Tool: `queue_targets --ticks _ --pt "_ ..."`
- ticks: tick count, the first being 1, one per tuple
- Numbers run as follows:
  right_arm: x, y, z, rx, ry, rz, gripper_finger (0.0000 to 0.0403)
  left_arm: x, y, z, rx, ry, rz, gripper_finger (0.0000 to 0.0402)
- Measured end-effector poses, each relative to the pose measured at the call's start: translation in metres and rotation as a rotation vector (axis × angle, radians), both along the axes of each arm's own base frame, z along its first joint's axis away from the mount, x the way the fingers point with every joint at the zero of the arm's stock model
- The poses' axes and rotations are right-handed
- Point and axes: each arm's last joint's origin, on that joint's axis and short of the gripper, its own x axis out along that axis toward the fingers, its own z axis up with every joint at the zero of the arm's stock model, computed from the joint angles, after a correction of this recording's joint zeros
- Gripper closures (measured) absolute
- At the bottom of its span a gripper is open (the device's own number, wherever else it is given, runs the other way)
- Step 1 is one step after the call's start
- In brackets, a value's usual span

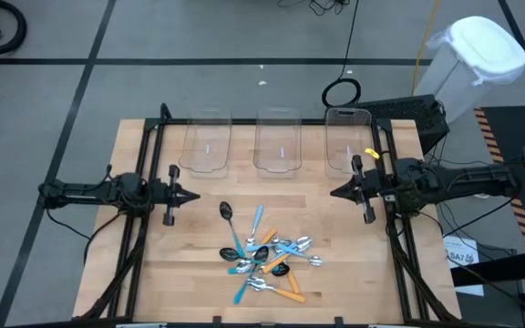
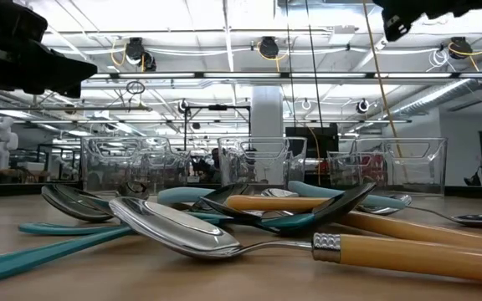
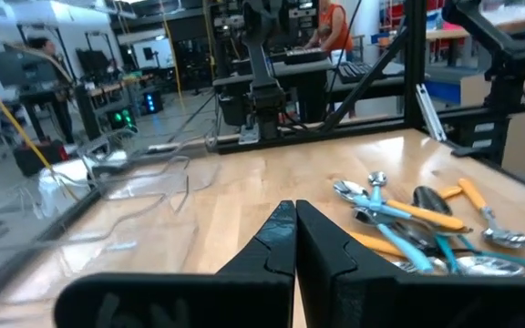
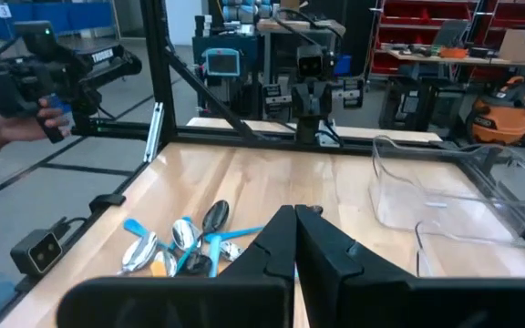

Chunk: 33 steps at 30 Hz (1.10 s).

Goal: Sort silverware by color (type)
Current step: Put the light blue spoon into the right transparent bin

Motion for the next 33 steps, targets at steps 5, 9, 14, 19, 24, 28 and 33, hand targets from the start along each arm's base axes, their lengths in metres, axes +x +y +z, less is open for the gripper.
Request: queue_targets --ticks 5,9,14,19,24,28,33 --pt "0.005 0.0 0.005 0.041 0.014 -0.007 0.0403 0.0 0.0 0.0 -0.027 0.001 0.0 0.0401" --pt "0.007 0.0 0.006 0.046 0.034 -0.009 0.0403 0.0 0.0 0.0 -0.036 0.003 0.0 0.0401" --pt "0.007 0.001 0.005 0.071 0.042 -0.013 0.0403 0.0 0.0 0.0 -0.039 0.001 0.0 0.0401" --pt "0.007 0.0 0.007 0.068 0.023 -0.038 0.0403 0.0 0.0 0.0 -0.022 0.0 0.0 0.0401" --pt "0.008 0.0 0.016 0.067 0.045 -0.045 0.0403 0.0 0.0 0.0 0.021 -0.005 0.0 0.0401" --pt "0.011 0.0 0.032 0.086 0.097 -0.051 0.0403 0.0 0.0 0.0 0.002 0.005 0.0 0.0401" --pt "0.02 -0.001 0.053 0.08 0.166 -0.104 0.0403 0.0 0.0 -0.001 -0.004 0.007 0.0 0.0401"
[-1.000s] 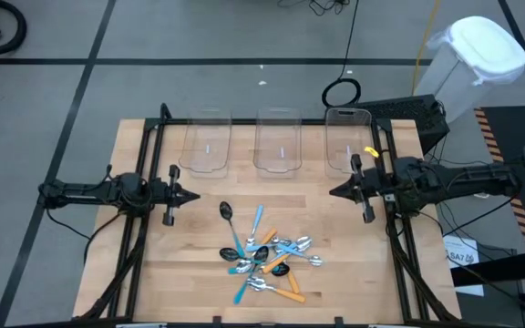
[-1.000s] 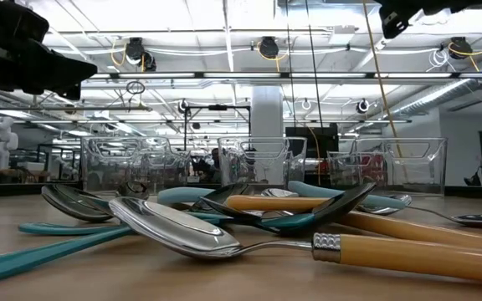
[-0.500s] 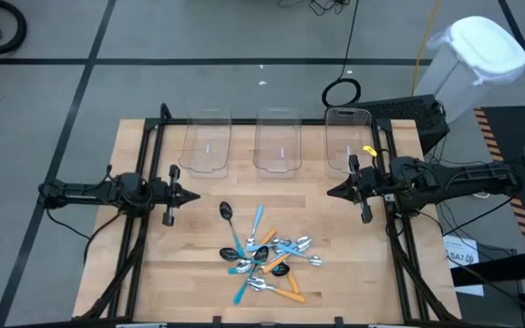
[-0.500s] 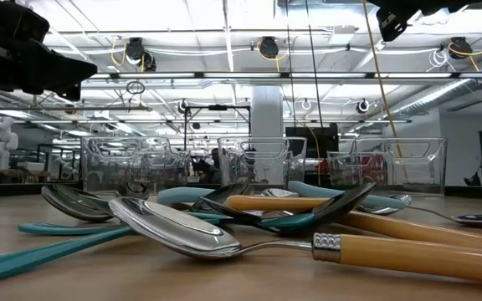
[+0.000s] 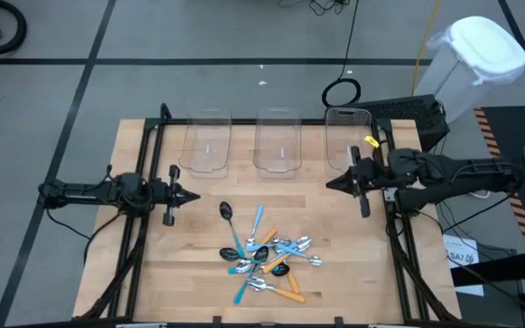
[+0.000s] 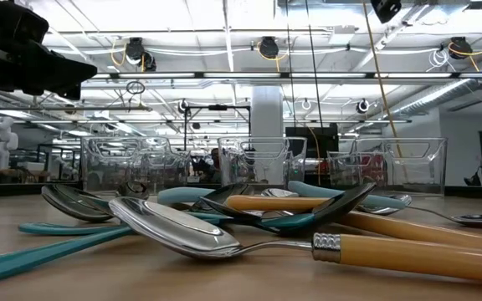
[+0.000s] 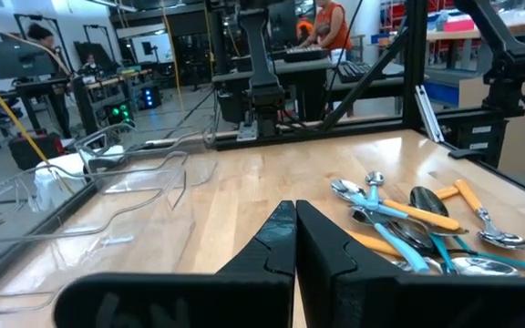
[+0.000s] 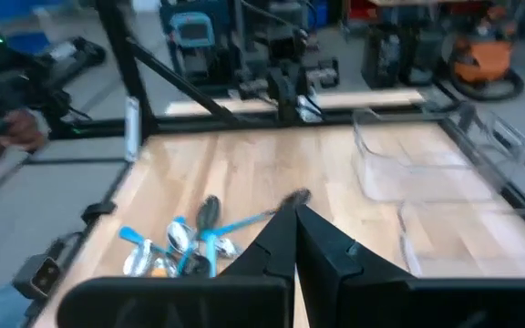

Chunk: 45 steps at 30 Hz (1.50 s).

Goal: Sort silverware by color (type)
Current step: Put the light blue spoon into the right transparent bin

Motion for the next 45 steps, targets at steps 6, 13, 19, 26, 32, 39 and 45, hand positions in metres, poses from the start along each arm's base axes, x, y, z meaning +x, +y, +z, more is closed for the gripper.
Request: queue_targets --ticks 6,13,19,26,32,39,45 --pt "0.015 0.002 0.01 0.009 0.112 -0.003 0.0403 0.0 0.0 0.0 -0.016 -0.002 0.0 0.0401" --pt "0.039 0.014 -0.008 0.012 0.234 0.037 0.0403 0.0 0.001 0.0 -0.094 0.002 0.05 0.0401" --pt "0.057 0.03 -0.026 -0.011 0.328 0.043 0.0403 0.0 0.002 0.0 -0.109 -0.002 0.077 0.0401" --pt "0.069 0.051 -0.045 -0.04 0.414 0.062 0.0403 0.0 0.002 0.0 -0.348 0.002 0.078 0.0401" --pt "0.075 0.063 -0.056 -0.036 0.464 0.082 0.0403 0.0 0.004 0.002 -0.314 -0.019 0.128 0.0401" --pt "0.082 0.076 -0.072 -0.046 0.528 0.079 0.0403 0.0 0.004 0.009 -0.325 -0.079 0.126 0.0401" --pt "0.087 0.093 -0.089 -0.061 0.585 0.054 0.0403 0.002 0.003 0.028 -0.377 -0.072 0.12 0.0401"
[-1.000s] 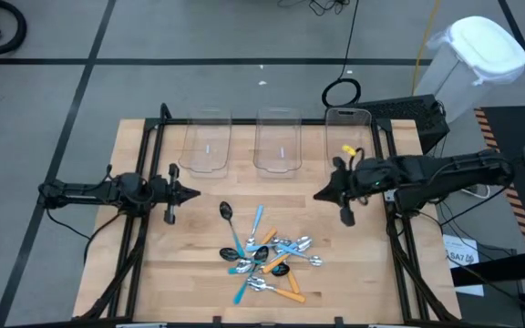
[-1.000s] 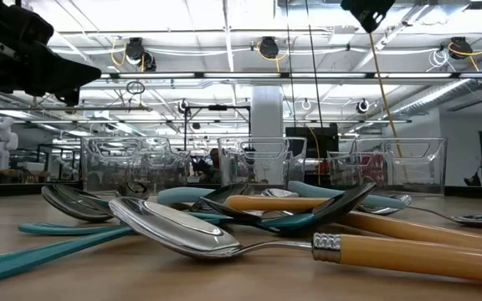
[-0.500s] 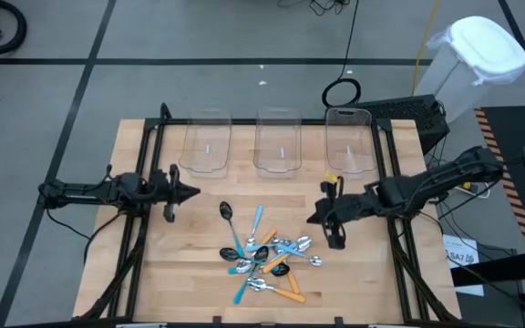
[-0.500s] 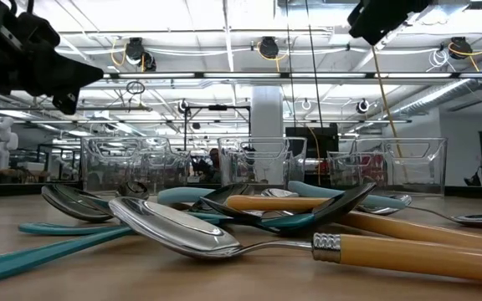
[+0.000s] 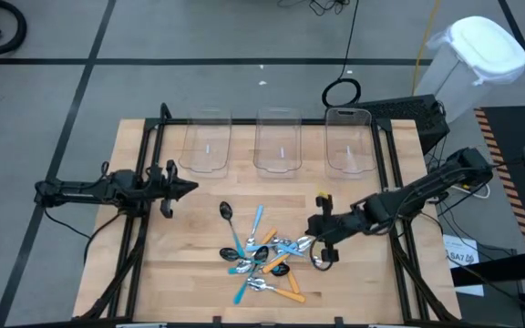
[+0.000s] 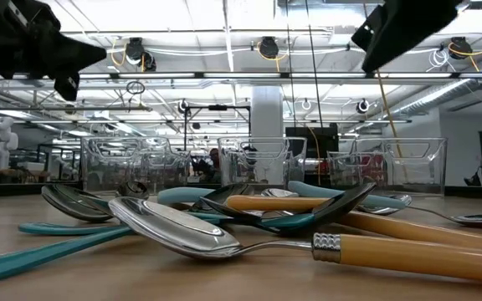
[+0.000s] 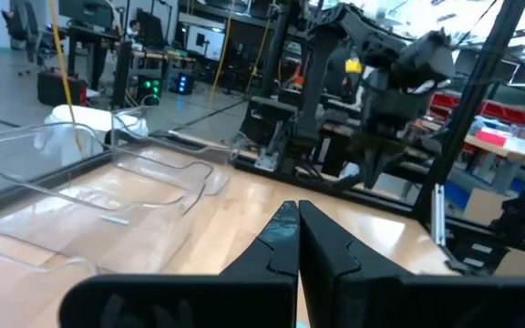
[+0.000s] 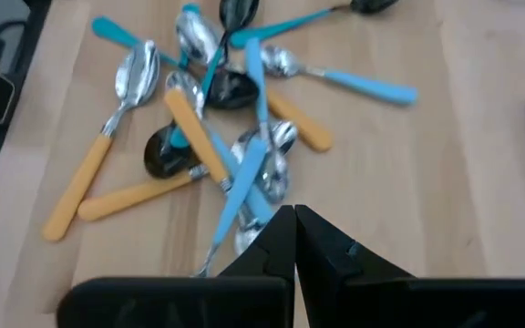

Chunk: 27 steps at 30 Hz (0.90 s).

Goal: Sort silverware by color (type)
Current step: Put the light blue spoon into the right transparent bin

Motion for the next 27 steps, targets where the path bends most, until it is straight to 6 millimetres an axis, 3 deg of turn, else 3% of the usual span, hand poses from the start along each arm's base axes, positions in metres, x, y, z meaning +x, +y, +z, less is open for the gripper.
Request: queue_targets --ticks 6,12,21,27 --pt "0.001 0.016 -0.015 0.01 0.053 0.005 0.0403 0.013 -0.005 0.018 0.008 0.072 0.014 0.0401" --pt "0.004 0.029 -0.028 0.013 0.086 0.012 0.0403 0.038 -0.021 0.048 0.056 0.154 -0.039 0.0401" --pt "0.008 0.045 -0.043 0.014 0.099 0.039 0.0403 0.104 -0.064 0.086 0.239 0.314 -0.154 0.0401" --pt "0.007 0.047 -0.042 0.01 0.073 0.001 0.0403 0.15 -0.092 0.089 0.356 0.536 -0.218 0.0401"
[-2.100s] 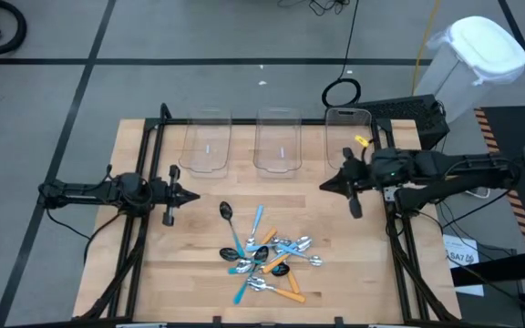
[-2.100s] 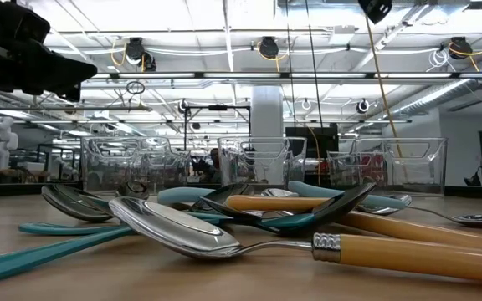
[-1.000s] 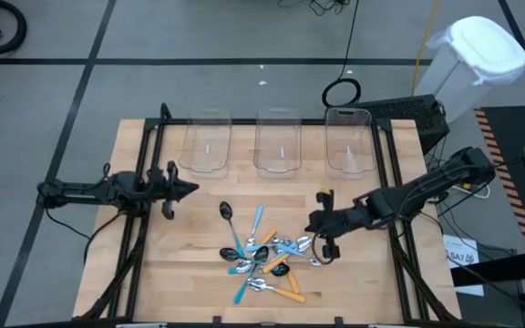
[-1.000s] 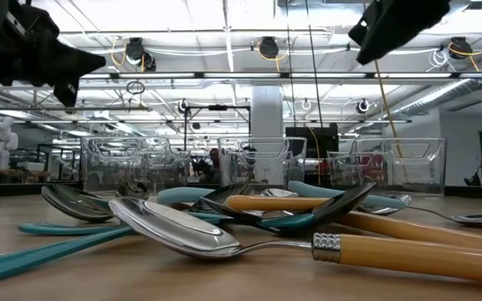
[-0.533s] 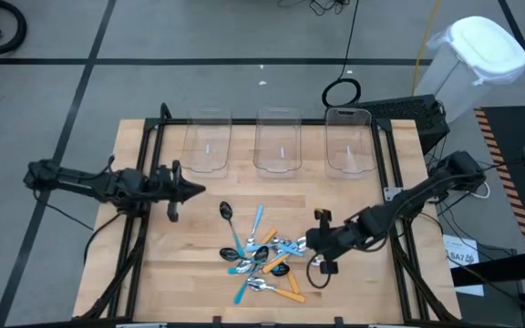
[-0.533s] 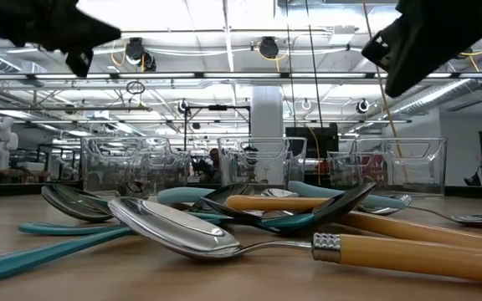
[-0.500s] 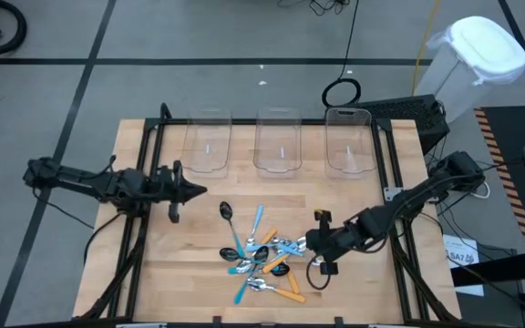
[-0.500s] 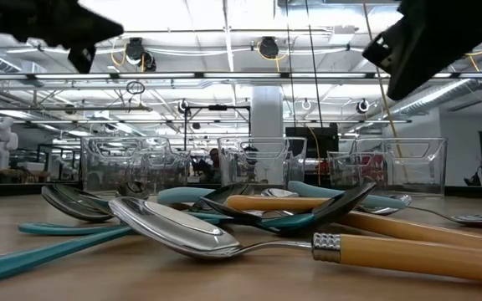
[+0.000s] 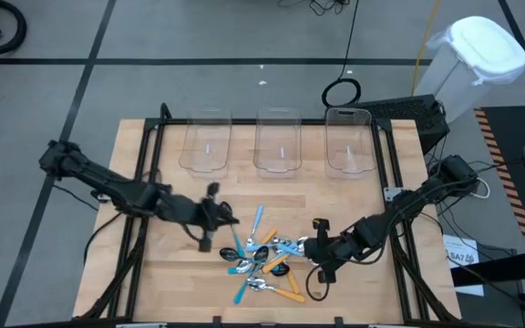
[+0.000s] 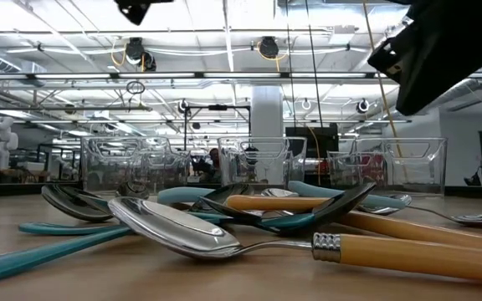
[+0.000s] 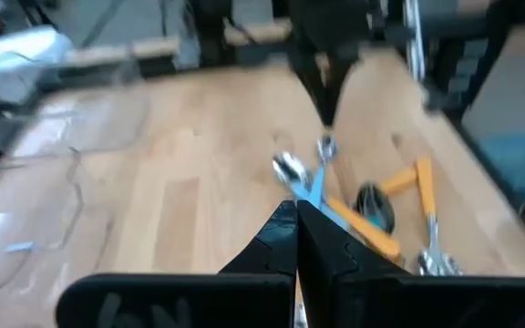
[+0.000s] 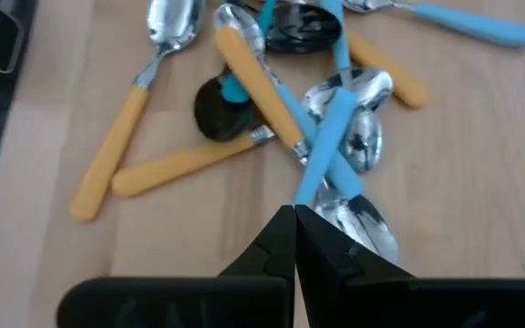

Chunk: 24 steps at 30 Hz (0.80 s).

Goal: Sort silverware by color (type)
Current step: Put the light blue spoon into the right transparent bin

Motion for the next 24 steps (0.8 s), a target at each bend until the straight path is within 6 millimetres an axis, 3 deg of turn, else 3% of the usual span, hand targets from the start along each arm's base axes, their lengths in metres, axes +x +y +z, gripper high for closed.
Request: queue_targets --ticks 10,24 --pt "0.0 0.007 -0.007 -0.028 -0.002 0.0 0.0403 0.053 -0.024 -0.013 0.139 0.207 -0.057 0.0401" --pt "0.002 0.019 -0.029 -0.031 0.051 -0.013 0.0392 0.066 -0.032 -0.025 0.094 0.258 -0.026 0.0401"
